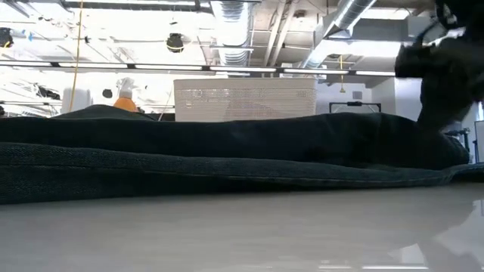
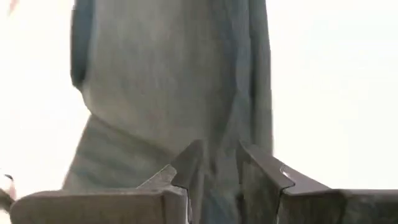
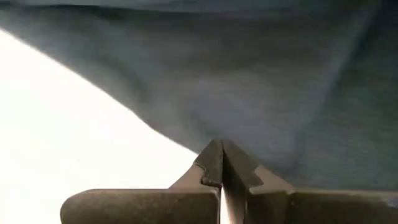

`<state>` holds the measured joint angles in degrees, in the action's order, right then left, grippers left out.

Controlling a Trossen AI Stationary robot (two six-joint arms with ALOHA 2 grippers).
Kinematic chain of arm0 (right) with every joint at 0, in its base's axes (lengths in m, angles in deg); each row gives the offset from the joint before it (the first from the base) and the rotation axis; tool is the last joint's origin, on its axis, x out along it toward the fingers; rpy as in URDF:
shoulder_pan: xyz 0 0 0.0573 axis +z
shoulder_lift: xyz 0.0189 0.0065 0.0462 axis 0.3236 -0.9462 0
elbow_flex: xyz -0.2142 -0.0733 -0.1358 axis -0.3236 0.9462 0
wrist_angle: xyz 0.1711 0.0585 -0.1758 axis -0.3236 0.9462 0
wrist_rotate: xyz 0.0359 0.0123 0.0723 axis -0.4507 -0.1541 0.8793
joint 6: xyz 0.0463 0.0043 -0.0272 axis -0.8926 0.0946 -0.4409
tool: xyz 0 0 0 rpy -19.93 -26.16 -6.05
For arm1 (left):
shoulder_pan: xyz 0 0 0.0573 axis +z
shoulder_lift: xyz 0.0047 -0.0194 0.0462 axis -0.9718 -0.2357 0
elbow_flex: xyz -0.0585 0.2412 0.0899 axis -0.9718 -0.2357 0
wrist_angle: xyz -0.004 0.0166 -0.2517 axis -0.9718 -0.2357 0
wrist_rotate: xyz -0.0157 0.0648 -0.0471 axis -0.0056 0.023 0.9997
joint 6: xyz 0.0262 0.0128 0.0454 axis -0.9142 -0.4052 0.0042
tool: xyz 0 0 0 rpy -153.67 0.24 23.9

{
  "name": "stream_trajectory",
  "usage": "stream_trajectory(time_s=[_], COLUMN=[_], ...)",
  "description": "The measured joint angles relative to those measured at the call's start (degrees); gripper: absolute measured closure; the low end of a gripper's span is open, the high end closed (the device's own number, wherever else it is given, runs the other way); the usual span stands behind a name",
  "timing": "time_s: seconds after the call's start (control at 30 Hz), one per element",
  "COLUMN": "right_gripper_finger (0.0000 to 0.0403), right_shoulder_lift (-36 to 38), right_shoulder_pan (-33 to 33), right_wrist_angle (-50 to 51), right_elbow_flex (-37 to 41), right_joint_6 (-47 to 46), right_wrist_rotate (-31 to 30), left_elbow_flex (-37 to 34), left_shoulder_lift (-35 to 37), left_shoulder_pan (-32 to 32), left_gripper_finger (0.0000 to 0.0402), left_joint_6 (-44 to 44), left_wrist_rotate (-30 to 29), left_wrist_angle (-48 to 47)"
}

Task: Fold laundry
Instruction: Fold the blue long pants

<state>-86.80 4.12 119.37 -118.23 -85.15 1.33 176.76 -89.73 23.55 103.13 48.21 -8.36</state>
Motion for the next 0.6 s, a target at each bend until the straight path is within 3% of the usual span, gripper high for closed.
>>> stream_trajectory(time_s=[0.23, 0.4, 0.5, 0.6], right_gripper_finger=[0.038, 0.037, 0.0347, 0.0317], right_shoulder_lift=[-0.47, -4.36, -8.51, -13.45], right_shoulder_pan=[1.9, 3.27, 2.8, 1.34], right_wrist_angle=[9.25, 8.22, 8.47, 9.14], right_elbow_flex=[-14.62, -22.58, -25.15, -26.74], right_joint_6=[6.53, 22.04, 32.0, 41.15], right_wrist_rotate=[0.6, -2.45, -5.14, -5.51], left_elbow_flex=[0.0, -5.14, -14.12, -25.68], left_shoulder_lift=[1.35, 6.55, 11.66, 17.15], left_shoulder_pan=[2.35, 4.44, 6.45, 7.75], left_gripper_finger=[0.0319, 0.0323, 0.0339, 0.0358], left_joint_6=[-3.05, -5.38, -5.55, -8.49], left_wrist_rotate=[-7.15, -12.57, -12.63, -9.33], left_wrist_angle=[-6.19, -5.76, 3.1, 20.44])
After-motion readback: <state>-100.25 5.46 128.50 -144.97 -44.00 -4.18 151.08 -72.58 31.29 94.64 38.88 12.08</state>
